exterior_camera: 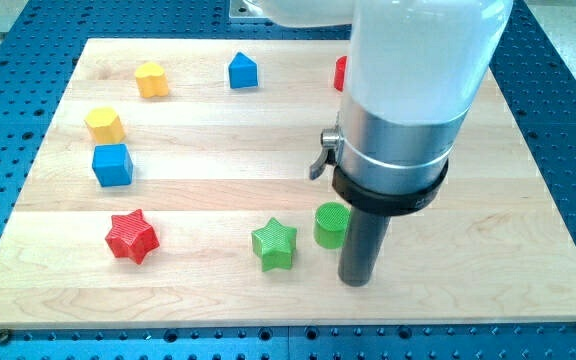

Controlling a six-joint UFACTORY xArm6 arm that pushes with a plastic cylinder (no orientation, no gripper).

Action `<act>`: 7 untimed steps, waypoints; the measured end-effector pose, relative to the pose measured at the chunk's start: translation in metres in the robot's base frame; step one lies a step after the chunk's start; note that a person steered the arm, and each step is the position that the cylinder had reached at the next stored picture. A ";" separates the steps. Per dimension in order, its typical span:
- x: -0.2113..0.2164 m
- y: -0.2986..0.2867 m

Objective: Move the green circle vertically below the red circle

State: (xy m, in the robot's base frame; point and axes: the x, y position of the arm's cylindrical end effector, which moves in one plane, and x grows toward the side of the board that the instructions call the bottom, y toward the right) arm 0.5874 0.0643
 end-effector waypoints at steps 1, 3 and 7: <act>0.016 -0.006; 0.013 -0.039; -0.091 -0.060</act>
State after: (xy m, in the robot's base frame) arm 0.4959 0.0044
